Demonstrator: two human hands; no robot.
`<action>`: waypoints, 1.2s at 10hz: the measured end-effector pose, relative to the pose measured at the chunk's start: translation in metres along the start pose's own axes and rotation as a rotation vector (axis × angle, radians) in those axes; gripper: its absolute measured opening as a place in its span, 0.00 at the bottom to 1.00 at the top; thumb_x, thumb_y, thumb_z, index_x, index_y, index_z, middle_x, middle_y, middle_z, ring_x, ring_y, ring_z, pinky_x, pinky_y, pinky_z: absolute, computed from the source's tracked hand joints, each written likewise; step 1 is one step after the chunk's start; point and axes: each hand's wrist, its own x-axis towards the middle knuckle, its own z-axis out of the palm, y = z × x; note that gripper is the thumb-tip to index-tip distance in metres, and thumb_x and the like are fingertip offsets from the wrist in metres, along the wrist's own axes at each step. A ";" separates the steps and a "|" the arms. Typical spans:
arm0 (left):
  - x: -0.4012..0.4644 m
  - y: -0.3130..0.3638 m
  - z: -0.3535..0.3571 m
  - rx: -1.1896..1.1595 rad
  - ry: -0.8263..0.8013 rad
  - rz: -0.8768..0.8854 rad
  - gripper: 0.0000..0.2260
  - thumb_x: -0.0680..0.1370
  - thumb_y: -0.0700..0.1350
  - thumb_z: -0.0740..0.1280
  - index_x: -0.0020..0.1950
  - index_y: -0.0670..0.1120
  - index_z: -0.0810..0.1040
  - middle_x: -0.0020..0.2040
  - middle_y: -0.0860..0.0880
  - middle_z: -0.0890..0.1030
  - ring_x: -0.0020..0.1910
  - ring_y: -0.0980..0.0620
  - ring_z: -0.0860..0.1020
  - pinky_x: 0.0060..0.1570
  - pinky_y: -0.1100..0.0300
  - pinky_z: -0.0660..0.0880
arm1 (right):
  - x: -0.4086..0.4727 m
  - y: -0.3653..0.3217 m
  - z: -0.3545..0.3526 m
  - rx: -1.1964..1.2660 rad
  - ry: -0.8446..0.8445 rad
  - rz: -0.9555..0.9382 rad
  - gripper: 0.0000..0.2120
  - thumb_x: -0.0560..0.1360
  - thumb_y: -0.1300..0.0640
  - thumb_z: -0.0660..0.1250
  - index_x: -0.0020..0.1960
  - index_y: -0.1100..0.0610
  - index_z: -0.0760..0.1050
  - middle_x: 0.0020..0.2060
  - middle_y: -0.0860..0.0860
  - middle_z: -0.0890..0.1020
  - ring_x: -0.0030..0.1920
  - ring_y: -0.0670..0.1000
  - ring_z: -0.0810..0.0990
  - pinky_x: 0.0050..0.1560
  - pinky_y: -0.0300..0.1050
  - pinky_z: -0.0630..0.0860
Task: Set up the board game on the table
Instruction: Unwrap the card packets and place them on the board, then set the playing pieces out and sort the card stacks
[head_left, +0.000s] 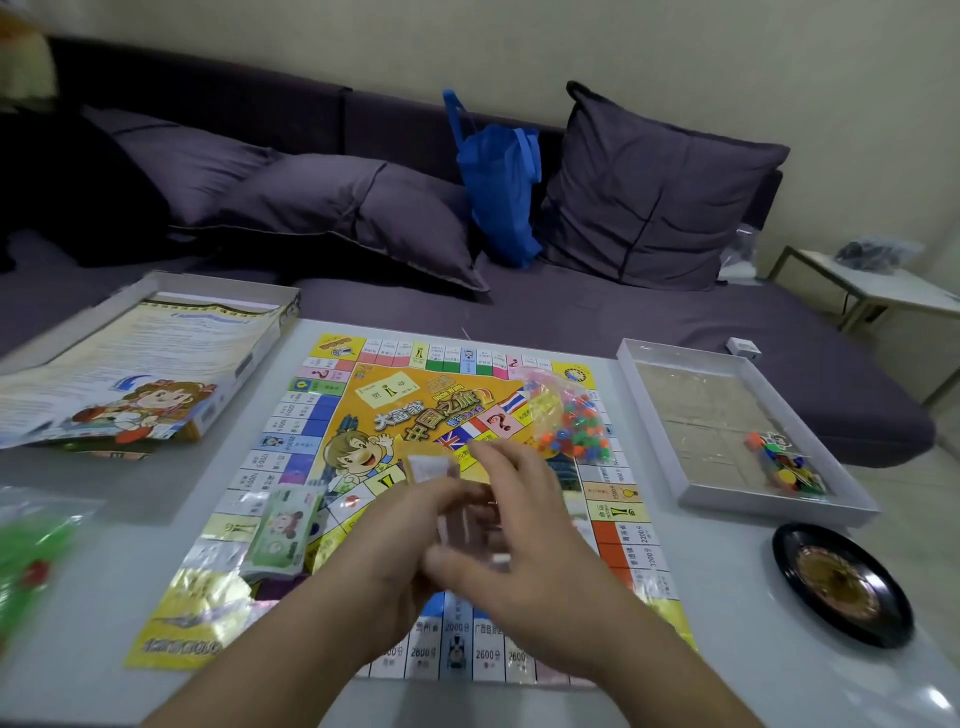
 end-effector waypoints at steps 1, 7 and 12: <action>0.002 -0.003 -0.004 0.168 -0.028 -0.011 0.09 0.80 0.40 0.65 0.54 0.36 0.82 0.45 0.33 0.83 0.39 0.39 0.82 0.42 0.47 0.83 | -0.007 0.000 -0.006 -0.164 -0.148 -0.054 0.65 0.65 0.34 0.81 0.81 0.33 0.33 0.76 0.24 0.34 0.83 0.44 0.40 0.81 0.61 0.57; 0.005 -0.001 -0.016 0.144 -0.236 -0.080 0.16 0.81 0.44 0.67 0.66 0.36 0.80 0.60 0.34 0.83 0.54 0.38 0.84 0.60 0.43 0.81 | -0.006 0.011 -0.027 -0.010 0.026 -0.218 0.26 0.71 0.56 0.80 0.64 0.45 0.73 0.55 0.42 0.79 0.55 0.46 0.79 0.50 0.34 0.76; -0.002 0.004 -0.014 0.081 -0.287 -0.026 0.25 0.85 0.55 0.61 0.65 0.32 0.77 0.42 0.43 0.85 0.37 0.50 0.85 0.41 0.57 0.84 | -0.011 0.005 -0.020 0.266 -0.042 -0.129 0.40 0.71 0.57 0.83 0.74 0.41 0.66 0.63 0.45 0.77 0.62 0.46 0.81 0.54 0.41 0.83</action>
